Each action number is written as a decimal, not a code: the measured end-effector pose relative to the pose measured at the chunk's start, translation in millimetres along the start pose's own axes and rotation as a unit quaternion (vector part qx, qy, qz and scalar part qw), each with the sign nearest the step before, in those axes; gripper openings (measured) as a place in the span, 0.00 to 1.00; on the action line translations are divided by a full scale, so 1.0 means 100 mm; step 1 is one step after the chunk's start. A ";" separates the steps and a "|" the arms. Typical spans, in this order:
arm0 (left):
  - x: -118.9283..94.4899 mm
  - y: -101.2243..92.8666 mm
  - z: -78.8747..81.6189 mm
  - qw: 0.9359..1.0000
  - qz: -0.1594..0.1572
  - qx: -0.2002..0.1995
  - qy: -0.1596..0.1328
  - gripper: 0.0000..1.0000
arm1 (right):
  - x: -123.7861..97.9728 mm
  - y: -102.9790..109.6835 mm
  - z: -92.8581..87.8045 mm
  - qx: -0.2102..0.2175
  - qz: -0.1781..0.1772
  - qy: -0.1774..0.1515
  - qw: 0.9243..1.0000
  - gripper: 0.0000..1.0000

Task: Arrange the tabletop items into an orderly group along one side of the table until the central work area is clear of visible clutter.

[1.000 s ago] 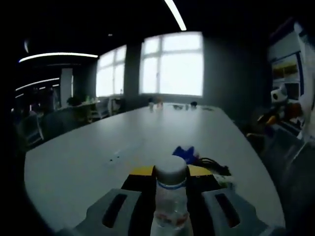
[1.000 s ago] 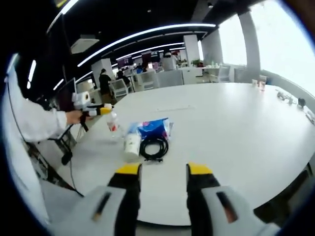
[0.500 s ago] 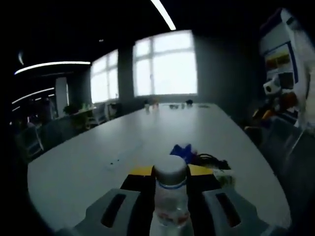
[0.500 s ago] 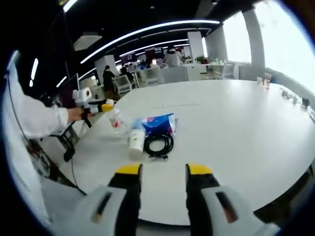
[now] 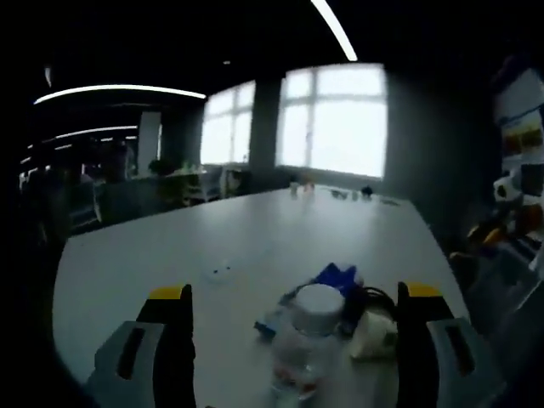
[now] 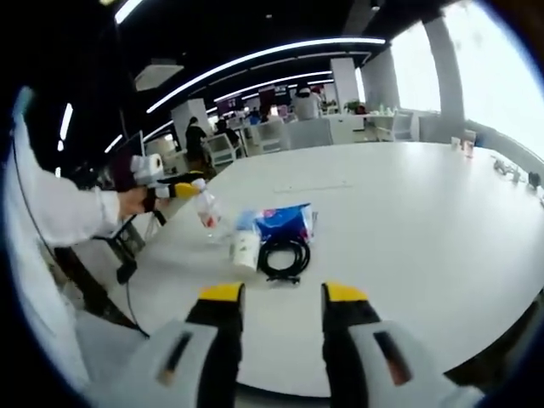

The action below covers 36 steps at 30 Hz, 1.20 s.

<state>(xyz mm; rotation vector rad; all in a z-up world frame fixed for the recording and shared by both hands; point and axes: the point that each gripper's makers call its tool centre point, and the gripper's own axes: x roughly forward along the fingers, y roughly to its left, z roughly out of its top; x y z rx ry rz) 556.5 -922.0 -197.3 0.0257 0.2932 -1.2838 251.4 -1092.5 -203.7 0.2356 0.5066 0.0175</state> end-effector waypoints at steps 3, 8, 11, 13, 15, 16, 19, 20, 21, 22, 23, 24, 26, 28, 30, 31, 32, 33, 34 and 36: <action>-0.04 -0.07 -0.02 1.000 0.008 0.007 0.005 0.97 | -0.04 0.00 0.02 0.002 -0.001 -0.006 1.000 0.35; -0.12 -0.17 0.04 1.000 0.019 0.007 -0.012 0.97 | -0.11 0.00 0.05 0.009 0.003 -0.014 1.000 0.37; -0.18 -0.22 0.05 0.999 0.032 0.009 -0.008 0.97 | -0.13 -0.01 0.04 0.014 0.002 -0.018 1.000 0.39; -0.24 -0.22 0.08 0.998 0.060 -0.009 -0.025 0.97 | -0.13 -0.02 0.05 0.018 0.003 -0.019 1.000 0.40; -0.28 -0.31 0.07 0.997 0.061 -0.022 -0.031 0.97 | -0.13 -0.03 0.06 0.026 0.001 -0.024 0.999 0.41; -0.30 -0.38 0.04 0.997 0.061 -0.024 -0.031 0.97 | -0.13 -0.03 0.08 0.031 0.002 -0.027 0.999 0.41; -0.33 -0.51 -0.01 0.998 0.059 -0.022 -0.026 0.97 | -0.15 -0.02 0.11 0.031 0.004 -0.034 0.999 0.42; -0.35 -0.56 -0.03 0.998 0.057 -0.021 -0.023 0.97 | -0.15 -0.01 0.11 0.028 0.004 -0.034 0.999 0.43; -0.36 -0.60 -0.04 0.998 0.055 -0.022 -0.021 0.97 | -0.16 0.00 0.11 0.025 0.005 -0.035 0.999 0.43; -0.37 -0.64 -0.06 0.998 0.053 -0.021 -0.018 0.97 | -0.17 0.00 0.11 0.024 0.005 -0.034 0.999 0.43; -0.38 -0.66 -0.07 0.998 0.052 -0.018 -0.017 0.97 | -0.19 0.01 0.10 0.022 0.006 -0.034 0.999 0.44; -0.40 -0.68 -0.07 0.998 0.053 -0.017 -0.016 0.97 | -0.20 0.01 0.09 0.019 0.006 -0.034 0.999 0.44; -0.45 -0.69 -0.06 0.998 0.063 -0.020 -0.024 0.97 | -0.22 0.00 0.08 0.016 0.005 -0.033 0.999 0.44; -0.51 -0.67 -0.06 0.996 0.077 -0.027 -0.031 0.97 | -0.23 -0.03 0.08 0.014 0.002 -0.034 0.999 0.45; -0.55 -0.68 -0.10 0.996 0.084 -0.028 -0.028 0.97 | -0.25 -0.06 0.10 0.010 0.001 -0.037 0.999 0.46; -0.57 -0.69 -0.12 0.996 0.084 -0.027 -0.027 0.97 | -0.25 -0.07 0.10 0.010 0.000 -0.037 0.999 0.46; -0.58 -0.70 -0.13 0.996 0.084 -0.027 -0.026 0.97 | -0.25 -0.09 0.12 0.007 -0.002 -0.041 0.999 0.46; -0.60 -0.72 -0.16 0.996 0.083 -0.025 -0.023 0.97 | -0.25 -0.12 0.14 0.005 -0.004 -0.043 0.999 0.46; -0.62 -0.73 -0.18 0.996 0.083 -0.024 -0.020 0.97 | -0.25 -0.14 0.15 0.003 -0.005 -0.045 0.999 0.46; -0.65 -0.75 -0.20 0.996 0.085 -0.021 -0.013 0.97 | -0.26 -0.17 0.18 0.003 -0.006 -0.047 0.999 0.46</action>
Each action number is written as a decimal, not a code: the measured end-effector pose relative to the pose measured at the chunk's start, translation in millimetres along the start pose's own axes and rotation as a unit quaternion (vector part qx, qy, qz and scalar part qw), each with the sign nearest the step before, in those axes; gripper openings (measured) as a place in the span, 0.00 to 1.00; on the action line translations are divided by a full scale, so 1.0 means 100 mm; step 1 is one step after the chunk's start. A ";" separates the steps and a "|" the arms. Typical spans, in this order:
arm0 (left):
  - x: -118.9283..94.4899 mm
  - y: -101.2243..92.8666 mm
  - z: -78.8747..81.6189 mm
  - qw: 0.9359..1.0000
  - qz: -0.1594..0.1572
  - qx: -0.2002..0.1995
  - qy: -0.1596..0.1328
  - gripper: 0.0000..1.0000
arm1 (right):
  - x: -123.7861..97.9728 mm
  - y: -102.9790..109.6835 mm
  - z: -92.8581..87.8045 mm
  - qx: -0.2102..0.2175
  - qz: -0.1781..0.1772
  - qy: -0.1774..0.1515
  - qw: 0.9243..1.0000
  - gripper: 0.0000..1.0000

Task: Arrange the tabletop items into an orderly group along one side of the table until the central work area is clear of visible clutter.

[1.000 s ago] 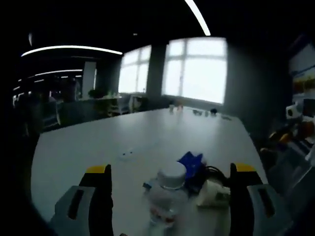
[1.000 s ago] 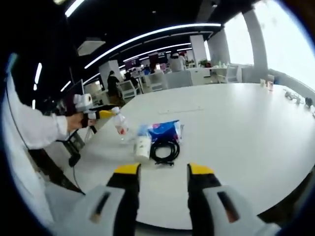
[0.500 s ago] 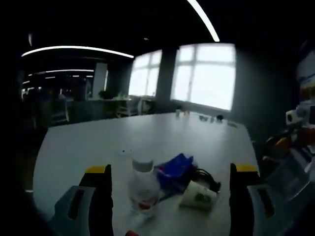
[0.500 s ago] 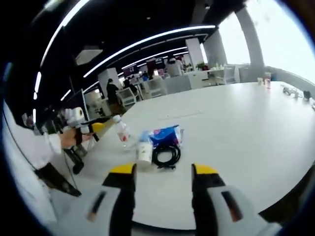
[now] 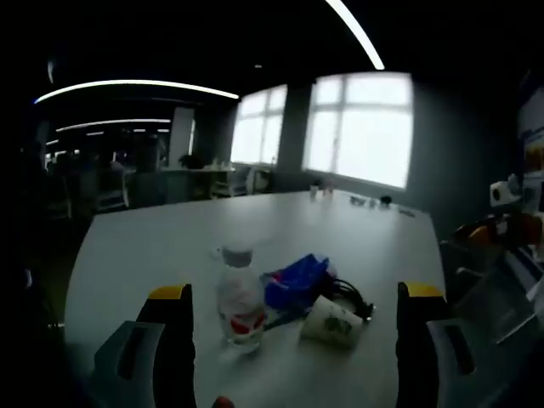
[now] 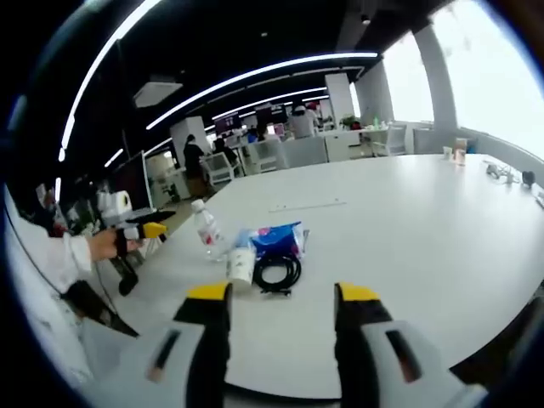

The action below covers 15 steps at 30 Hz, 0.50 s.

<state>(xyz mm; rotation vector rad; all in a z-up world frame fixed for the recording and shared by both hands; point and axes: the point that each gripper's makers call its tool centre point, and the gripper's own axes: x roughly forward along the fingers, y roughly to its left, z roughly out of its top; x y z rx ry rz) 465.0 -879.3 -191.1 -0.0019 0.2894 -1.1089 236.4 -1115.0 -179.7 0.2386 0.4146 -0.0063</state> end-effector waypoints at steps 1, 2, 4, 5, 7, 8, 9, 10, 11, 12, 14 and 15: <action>-0.02 -0.01 0.00 1.000 0.001 0.001 0.003 0.97 | -0.01 -0.01 0.03 0.003 0.000 -0.002 1.000 0.46; -0.04 -0.02 0.00 1.000 0.000 0.001 0.002 0.97 | -0.02 -0.02 0.05 0.003 0.001 -0.004 1.000 0.46; -0.05 -0.03 0.03 1.000 0.000 0.000 0.002 0.97 | -0.02 -0.05 0.06 -0.002 0.000 -0.002 1.000 0.46; -0.06 -0.02 0.03 1.000 0.005 0.002 0.001 0.97 | 0.00 -0.07 0.06 -0.002 0.001 -0.001 1.000 0.46; -0.07 -0.01 0.04 1.000 0.012 0.000 0.000 0.97 | 0.05 -0.12 0.05 -0.002 0.006 0.004 1.000 0.46; -0.09 -0.01 0.03 1.000 0.017 -0.005 -0.002 0.97 | 0.08 -0.13 0.04 -0.003 0.009 0.008 1.000 0.46; -0.09 -0.02 0.01 1.000 0.020 -0.006 -0.001 0.97 | 0.10 -0.14 0.03 -0.003 0.011 0.011 1.000 0.46; -0.10 -0.04 -0.02 1.000 0.024 -0.007 0.002 0.97 | 0.13 -0.16 0.02 -0.003 0.016 0.015 1.000 0.46; -0.10 -0.05 -0.05 1.000 0.027 -0.007 0.006 0.97 | 0.15 -0.18 0.02 -0.003 0.020 0.017 1.000 0.46; -0.10 -0.06 -0.10 0.999 0.031 -0.005 0.012 0.97 | 0.17 -0.19 0.03 -0.003 0.024 0.018 1.000 0.46; -0.10 -0.07 -0.17 0.999 0.042 -0.009 0.018 0.97 | 0.23 -0.23 0.03 -0.006 0.039 0.022 0.999 0.46; -0.10 -0.07 -0.19 0.998 0.051 -0.014 0.020 0.97 | 0.26 -0.26 0.02 -0.008 0.048 0.030 0.998 0.46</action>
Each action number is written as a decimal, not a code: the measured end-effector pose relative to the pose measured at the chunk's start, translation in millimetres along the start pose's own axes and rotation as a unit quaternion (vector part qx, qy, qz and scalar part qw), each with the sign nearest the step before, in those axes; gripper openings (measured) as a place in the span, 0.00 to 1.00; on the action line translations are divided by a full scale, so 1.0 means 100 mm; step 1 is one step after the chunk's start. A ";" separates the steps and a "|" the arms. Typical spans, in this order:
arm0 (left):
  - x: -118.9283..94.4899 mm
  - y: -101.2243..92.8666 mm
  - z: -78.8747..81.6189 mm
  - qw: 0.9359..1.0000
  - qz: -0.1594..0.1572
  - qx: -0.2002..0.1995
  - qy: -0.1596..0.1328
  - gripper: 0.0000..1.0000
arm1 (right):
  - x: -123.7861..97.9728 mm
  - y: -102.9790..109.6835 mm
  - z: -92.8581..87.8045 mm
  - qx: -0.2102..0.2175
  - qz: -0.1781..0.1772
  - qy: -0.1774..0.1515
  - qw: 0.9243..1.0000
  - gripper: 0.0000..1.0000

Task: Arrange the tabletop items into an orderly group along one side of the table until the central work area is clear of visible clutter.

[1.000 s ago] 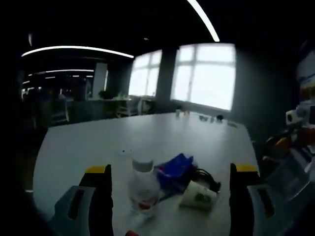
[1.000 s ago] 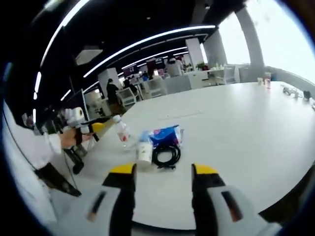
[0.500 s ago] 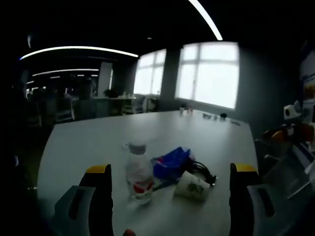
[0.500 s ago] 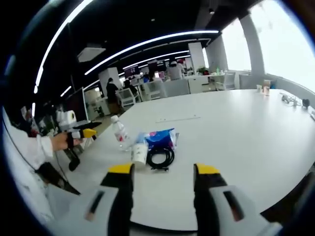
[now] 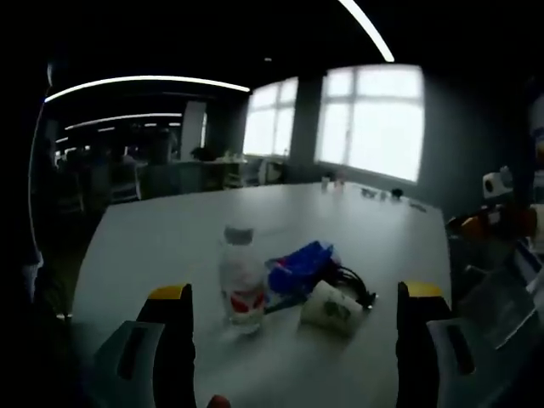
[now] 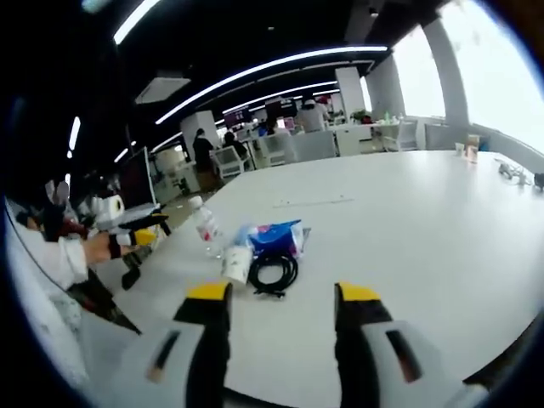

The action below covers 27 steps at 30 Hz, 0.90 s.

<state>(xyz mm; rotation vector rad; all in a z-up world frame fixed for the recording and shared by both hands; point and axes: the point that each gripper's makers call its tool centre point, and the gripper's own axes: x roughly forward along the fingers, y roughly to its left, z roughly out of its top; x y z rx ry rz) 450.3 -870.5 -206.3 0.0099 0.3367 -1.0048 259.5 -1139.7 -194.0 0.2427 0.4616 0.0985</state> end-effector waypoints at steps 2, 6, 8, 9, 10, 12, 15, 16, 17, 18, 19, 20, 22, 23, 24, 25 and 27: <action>-0.01 -0.02 -0.04 1.000 0.012 -0.007 0.000 0.97 | 0.04 -0.06 0.01 -0.007 0.018 0.012 1.000 0.46; -0.04 -0.09 -0.12 0.999 0.042 -0.017 0.009 0.97 | 0.06 -0.25 0.09 -0.027 0.043 0.022 0.998 0.46; -0.07 -0.13 -0.15 0.998 0.057 -0.024 0.013 0.97 | 0.09 -0.34 0.12 -0.029 0.052 0.028 0.998 0.46; -0.07 -0.15 -0.16 0.998 0.061 -0.026 0.014 0.97 | 0.11 -0.39 0.12 -0.030 0.055 0.029 0.998 0.46; -0.09 -0.18 -0.17 0.997 0.069 -0.029 0.015 0.97 | 0.12 -0.42 0.13 -0.031 0.058 0.029 0.997 0.46; -0.10 -0.23 -0.20 0.996 0.078 -0.035 0.018 0.97 | 0.15 -0.50 0.14 -0.031 0.065 0.030 0.997 0.46; -0.11 -0.30 -0.24 0.995 0.089 -0.039 0.023 0.97 | 0.19 -0.57 0.12 -0.032 0.074 0.036 0.996 0.46; -0.11 -0.32 -0.24 0.995 0.091 -0.039 0.024 0.97 | 0.20 -0.58 0.11 -0.031 0.077 0.038 0.996 0.46; -0.12 -0.34 -0.24 0.994 0.095 -0.039 0.024 0.97 | 0.22 -0.60 0.10 -0.031 0.082 0.041 0.995 0.45; -0.12 -0.35 -0.24 0.994 0.098 -0.040 0.024 0.97 | 0.23 -0.62 0.09 -0.031 0.085 0.043 0.995 0.45; -0.13 -0.36 -0.24 0.994 0.102 -0.041 0.026 0.97 | 0.25 -0.63 0.07 -0.031 0.089 0.046 0.994 0.45; -0.13 -0.37 -0.24 0.993 0.105 -0.042 0.026 0.97 | 0.26 -0.64 0.07 -0.031 0.092 0.048 0.994 0.45; -0.14 -0.37 -0.23 0.992 0.113 -0.045 0.025 0.97 | 0.28 -0.66 0.07 -0.029 0.096 0.050 0.994 0.45; -0.14 -0.37 -0.23 0.992 0.116 -0.046 0.025 0.96 | 0.29 -0.67 0.08 -0.028 0.099 0.050 0.993 0.45; -0.14 -0.38 -0.22 0.992 0.118 -0.047 0.025 0.93 | 0.31 -0.68 0.08 -0.027 0.101 0.051 0.993 0.45; -0.13 -0.38 -0.23 0.991 0.120 -0.048 0.025 0.93 | 0.32 -0.69 0.08 -0.027 0.102 0.051 0.993 0.45; -0.12 -0.39 -0.22 0.991 0.125 -0.048 0.024 0.94 | 0.34 -0.70 0.07 -0.026 0.106 0.054 0.993 0.45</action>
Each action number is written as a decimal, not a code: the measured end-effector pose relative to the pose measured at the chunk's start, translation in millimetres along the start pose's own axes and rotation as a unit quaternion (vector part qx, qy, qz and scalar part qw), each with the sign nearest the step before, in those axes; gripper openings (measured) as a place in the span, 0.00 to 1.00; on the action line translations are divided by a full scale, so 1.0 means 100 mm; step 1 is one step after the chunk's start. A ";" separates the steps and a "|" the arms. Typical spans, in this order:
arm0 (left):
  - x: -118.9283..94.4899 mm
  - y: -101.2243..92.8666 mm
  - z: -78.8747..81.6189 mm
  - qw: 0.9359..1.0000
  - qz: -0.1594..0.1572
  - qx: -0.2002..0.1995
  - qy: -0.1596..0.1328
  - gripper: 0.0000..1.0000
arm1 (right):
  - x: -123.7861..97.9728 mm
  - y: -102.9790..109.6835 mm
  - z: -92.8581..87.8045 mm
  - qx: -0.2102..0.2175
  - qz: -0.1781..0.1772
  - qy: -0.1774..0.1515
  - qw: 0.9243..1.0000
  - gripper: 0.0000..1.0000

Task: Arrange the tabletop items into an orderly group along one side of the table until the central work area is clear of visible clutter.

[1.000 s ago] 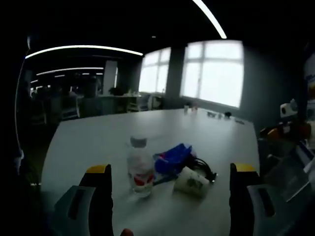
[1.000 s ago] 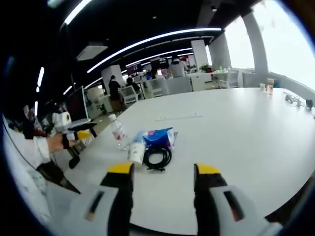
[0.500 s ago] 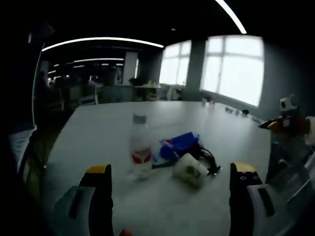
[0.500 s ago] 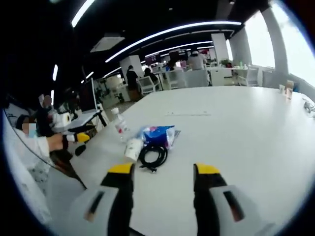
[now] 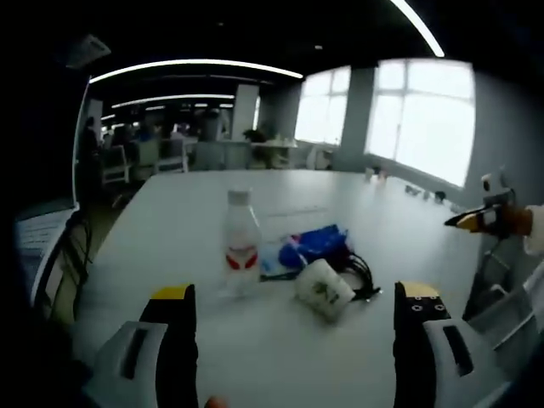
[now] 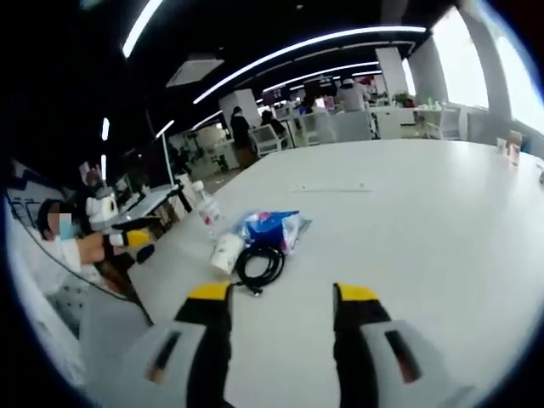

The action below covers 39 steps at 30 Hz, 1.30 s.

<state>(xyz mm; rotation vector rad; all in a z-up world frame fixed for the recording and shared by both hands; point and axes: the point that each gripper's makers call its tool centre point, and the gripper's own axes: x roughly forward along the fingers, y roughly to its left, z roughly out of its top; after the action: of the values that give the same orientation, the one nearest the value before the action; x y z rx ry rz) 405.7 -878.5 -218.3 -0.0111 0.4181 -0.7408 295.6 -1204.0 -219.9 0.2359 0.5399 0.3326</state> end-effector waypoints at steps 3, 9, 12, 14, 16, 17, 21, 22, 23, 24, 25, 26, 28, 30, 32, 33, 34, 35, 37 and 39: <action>0.04 -0.05 0.00 1.000 -0.001 -0.001 0.000 0.93 | 0.02 -0.01 -0.02 0.003 0.004 0.004 1.000 0.45; 0.17 -0.16 -0.05 1.000 -0.017 0.010 0.015 0.93 | 0.06 -0.01 -0.05 0.011 0.006 0.006 1.000 0.44; 0.27 -0.22 -0.05 0.999 -0.027 0.014 0.020 0.92 | 0.05 0.00 -0.07 0.017 0.003 0.005 1.000 0.44; 0.34 -0.22 -0.06 0.999 -0.032 0.009 0.021 0.91 | 0.05 -0.01 -0.09 0.020 -0.001 0.005 1.000 0.44; 0.41 -0.24 -0.07 0.999 -0.034 0.004 0.022 0.90 | 0.03 -0.02 -0.10 0.023 -0.004 0.006 1.000 0.44; 0.43 -0.25 -0.07 0.999 -0.036 0.003 0.024 0.90 | 0.03 -0.02 -0.12 0.025 -0.006 0.006 1.000 0.44; 0.58 -0.35 -0.12 0.998 -0.052 0.005 0.034 0.88 | -0.01 -0.05 -0.17 0.032 -0.014 0.008 0.999 0.43; 0.60 -0.36 -0.12 0.998 -0.053 0.006 0.036 0.88 | -0.02 -0.06 -0.18 0.034 -0.017 0.008 0.999 0.43; 0.66 -0.39 -0.12 0.998 -0.058 0.006 0.038 0.88 | -0.03 -0.07 -0.18 0.036 -0.019 0.007 0.999 0.43; 0.69 -0.40 -0.12 0.997 -0.060 0.004 0.039 0.87 | -0.05 -0.08 -0.20 0.040 -0.022 0.007 0.999 0.43; 0.75 -0.43 -0.12 0.997 -0.065 -0.007 0.041 0.87 | -0.06 -0.08 -0.21 0.042 -0.025 0.007 0.999 0.43; 0.79 -0.44 -0.13 0.997 -0.067 -0.018 0.046 0.86 | -0.07 -0.09 -0.23 0.045 -0.028 0.007 0.999 0.43; 0.89 -0.46 -0.14 0.996 -0.068 -0.019 0.052 0.85 | -0.08 -0.09 -0.27 0.051 -0.031 0.007 0.998 0.43; 0.97 -0.48 -0.17 0.996 -0.063 -0.018 0.059 0.85 | -0.10 -0.09 -0.31 0.057 -0.035 0.008 0.998 0.42; 1.06 -0.49 -0.18 0.996 -0.062 -0.020 0.065 0.84 | -0.11 -0.09 -0.35 0.062 -0.038 0.008 0.997 0.42; 1.10 -0.50 -0.20 0.995 -0.063 -0.020 0.069 0.84 | -0.11 -0.09 -0.37 0.065 -0.039 0.008 0.997 0.42; 1.13 -0.51 -0.22 0.995 -0.063 -0.017 0.074 0.83 | -0.12 -0.08 -0.38 0.068 -0.041 0.008 0.997 0.42; 1.15 -0.50 -0.25 0.995 -0.060 -0.012 0.084 0.83 | -0.12 -0.09 -0.39 0.070 -0.042 0.008 0.997 0.42; 1.22 -0.51 -0.31 0.993 -0.063 -0.007 0.097 0.83 | -0.14 -0.09 -0.41 0.074 -0.044 0.008 0.996 0.42; 1.27 -0.51 -0.34 0.992 -0.062 -0.007 0.105 0.83 | -0.15 -0.09 -0.43 0.077 -0.046 0.008 0.996 0.42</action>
<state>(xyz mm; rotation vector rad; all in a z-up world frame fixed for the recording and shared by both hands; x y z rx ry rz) 443.5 -995.0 -288.0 0.0281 0.6285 -0.8649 262.9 -1212.3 -252.0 0.3565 0.5909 0.2043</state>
